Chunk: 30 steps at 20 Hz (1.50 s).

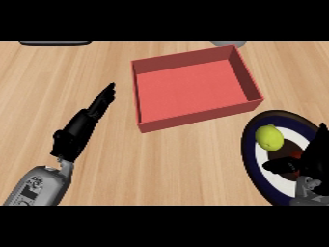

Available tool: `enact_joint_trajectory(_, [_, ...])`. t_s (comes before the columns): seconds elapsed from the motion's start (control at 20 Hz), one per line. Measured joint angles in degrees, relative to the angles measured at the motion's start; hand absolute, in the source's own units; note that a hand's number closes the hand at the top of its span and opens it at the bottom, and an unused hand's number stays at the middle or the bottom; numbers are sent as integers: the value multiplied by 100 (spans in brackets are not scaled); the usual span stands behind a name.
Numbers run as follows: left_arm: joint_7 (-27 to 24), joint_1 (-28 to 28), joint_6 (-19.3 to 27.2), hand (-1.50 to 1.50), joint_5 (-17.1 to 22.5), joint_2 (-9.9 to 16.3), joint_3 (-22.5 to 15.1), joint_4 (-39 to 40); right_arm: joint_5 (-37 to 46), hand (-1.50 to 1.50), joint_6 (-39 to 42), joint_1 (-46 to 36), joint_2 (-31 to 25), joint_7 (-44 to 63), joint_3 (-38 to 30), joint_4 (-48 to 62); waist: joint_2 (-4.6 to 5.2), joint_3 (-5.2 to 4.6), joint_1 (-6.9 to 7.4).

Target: Pick the bell pepper from the plate and place it in the cardboard box

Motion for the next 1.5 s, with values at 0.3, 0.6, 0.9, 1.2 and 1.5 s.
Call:
enact_joint_trajectory(0.3, [-89, 121, -116, 0, -123, -106, 98, 42, 264, -150, 133, -84, 256, -238, -278, 320, -1, -1, 19])
enact_joint_trajectory(0.6, [-43, 56, -149, 0, -297, -295, 174, 108, 317, -150, 289, -99, 541, -346, -511, 423, -2, 1, 18])
enact_joint_trajectory(0.9, [76, 133, -276, 0, -390, -321, 298, -81, 451, -150, 322, -38, 811, -434, -689, 672, -3, 2, 22])
enact_joint_trajectory(1.2, [149, 181, -473, 0, -478, -417, 457, -170, 414, -150, 341, -94, 855, -595, -950, 954, -6, -3, 23])
enact_joint_trajectory(1.5, [249, 144, -562, 0, -598, -568, 569, -191, 477, -150, 259, -106, 841, -698, -1183, 1244, -34, -38, 21])
